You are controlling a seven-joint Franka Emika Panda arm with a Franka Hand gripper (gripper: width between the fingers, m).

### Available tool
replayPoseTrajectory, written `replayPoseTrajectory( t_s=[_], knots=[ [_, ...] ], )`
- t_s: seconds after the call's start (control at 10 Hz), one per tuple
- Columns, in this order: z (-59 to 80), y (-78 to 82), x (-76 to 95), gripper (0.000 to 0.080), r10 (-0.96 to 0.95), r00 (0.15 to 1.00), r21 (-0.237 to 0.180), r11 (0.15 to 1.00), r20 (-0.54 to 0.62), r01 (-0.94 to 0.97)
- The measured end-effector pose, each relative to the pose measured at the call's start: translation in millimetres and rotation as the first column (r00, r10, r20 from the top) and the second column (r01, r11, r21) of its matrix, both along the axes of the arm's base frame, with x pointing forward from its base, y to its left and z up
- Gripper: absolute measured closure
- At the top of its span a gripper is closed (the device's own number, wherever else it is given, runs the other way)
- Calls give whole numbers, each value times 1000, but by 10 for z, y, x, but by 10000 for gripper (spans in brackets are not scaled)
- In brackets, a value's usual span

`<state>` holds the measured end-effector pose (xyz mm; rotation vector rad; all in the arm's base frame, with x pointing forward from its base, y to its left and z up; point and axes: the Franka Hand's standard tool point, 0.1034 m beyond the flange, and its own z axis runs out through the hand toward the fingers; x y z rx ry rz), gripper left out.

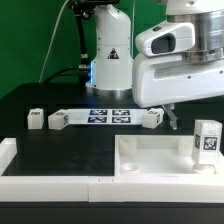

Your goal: Assemble one leg

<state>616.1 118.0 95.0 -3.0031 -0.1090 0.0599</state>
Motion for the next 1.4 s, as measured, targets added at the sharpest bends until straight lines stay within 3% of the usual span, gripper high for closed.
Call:
replayPoseTrajectory(
  t_s=[0.8, 1.0, 1.1, 1.2, 1.4],
  knots=[
    [-85, 34, 34, 150, 15, 1000, 1, 1000, 9, -15],
    [-87, 34, 33, 414, 15, 1000, 1, 1000, 9, -15],
    [-87, 29, 34, 414, 15, 1000, 1, 1000, 9, -15],
    [-82, 10, 40, 499, 12, 1000, -1, 1000, 10, -12],
    [-81, 10, 40, 499, -19, 1000, 1, 1000, 6, 19]
  ],
)
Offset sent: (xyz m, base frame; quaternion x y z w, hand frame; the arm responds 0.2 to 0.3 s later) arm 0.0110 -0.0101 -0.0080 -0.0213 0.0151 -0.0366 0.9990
